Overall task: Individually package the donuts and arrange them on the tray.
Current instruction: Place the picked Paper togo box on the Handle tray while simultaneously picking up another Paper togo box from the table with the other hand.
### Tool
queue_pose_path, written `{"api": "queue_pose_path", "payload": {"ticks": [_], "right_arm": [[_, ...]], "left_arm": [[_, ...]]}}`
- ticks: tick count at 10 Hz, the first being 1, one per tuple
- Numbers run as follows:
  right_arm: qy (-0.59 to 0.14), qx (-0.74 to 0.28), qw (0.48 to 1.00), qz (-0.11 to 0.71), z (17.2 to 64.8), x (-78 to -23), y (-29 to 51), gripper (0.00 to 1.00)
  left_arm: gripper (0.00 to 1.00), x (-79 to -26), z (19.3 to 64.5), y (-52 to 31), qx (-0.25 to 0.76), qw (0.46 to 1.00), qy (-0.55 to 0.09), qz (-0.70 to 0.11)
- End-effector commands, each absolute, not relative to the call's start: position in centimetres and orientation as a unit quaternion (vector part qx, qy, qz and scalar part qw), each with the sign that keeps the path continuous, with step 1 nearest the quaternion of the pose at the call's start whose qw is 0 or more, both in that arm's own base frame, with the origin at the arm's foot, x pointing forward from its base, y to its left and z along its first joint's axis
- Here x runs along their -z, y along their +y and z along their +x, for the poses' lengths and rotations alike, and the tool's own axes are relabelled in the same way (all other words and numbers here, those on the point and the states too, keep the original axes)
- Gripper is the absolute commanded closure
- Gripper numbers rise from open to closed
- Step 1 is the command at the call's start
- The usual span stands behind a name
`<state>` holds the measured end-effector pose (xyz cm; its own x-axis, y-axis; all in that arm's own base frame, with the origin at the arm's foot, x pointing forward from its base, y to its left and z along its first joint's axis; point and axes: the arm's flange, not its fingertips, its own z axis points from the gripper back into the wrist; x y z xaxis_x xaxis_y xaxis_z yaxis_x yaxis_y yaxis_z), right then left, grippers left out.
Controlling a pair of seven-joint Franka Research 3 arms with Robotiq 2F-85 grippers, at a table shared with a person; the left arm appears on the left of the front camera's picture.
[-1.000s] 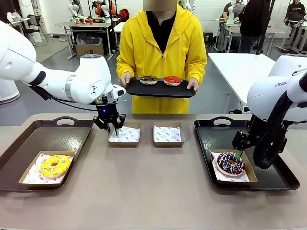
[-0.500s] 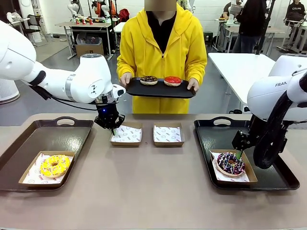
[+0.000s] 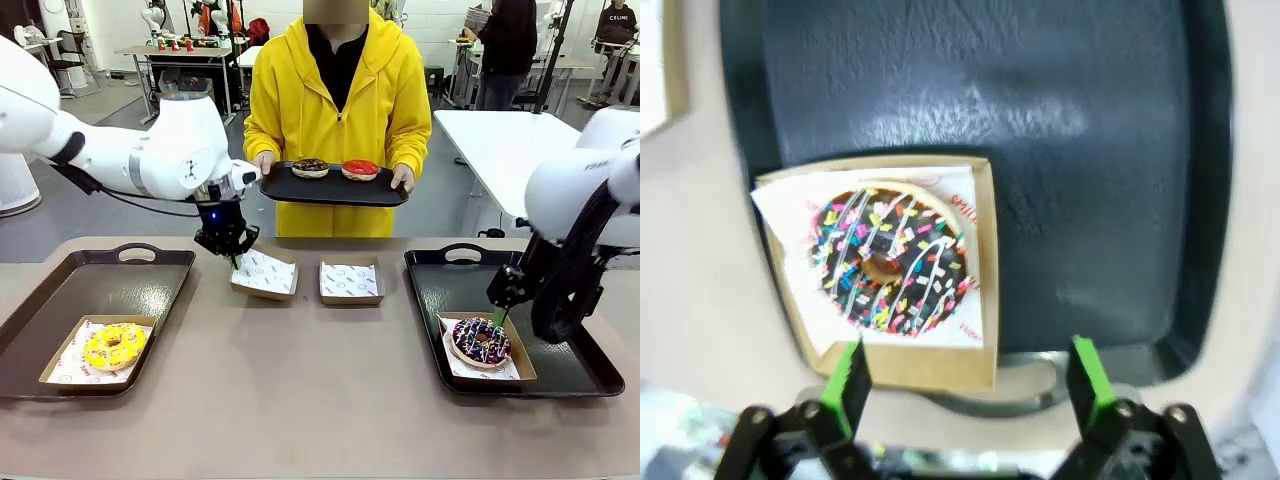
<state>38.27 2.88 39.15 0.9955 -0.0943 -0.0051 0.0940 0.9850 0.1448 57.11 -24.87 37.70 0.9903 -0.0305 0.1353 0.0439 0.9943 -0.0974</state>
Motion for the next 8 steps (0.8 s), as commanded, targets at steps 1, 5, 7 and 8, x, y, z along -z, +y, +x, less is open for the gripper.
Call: {"api": "queue_pose_path", "payload": {"ticks": [1,5,7,8], "right_arm": [[-0.005,0.055,0.978,0.203,36.1,-43.1,-2.4,0.00],[-0.042,0.062,0.902,0.425,32.5,-46.4,-12.3,0.00],[-0.080,0.051,0.860,0.501,32.5,-46.3,-16.6,0.00],[-0.094,0.050,0.837,0.536,32.8,-45.8,-18.8,0.00]], "left_arm": [[1.00,-42.1,55.4,-24.4,0.030,0.994,-0.077,-0.064],[1.00,-49.1,53.9,-26.0,0.044,0.992,-0.102,-0.053],[1.00,-50.2,53.5,-26.6,0.044,0.993,-0.101,-0.047],[1.00,-49.6,53.5,-26.0,0.044,0.991,-0.108,-0.058]]}}
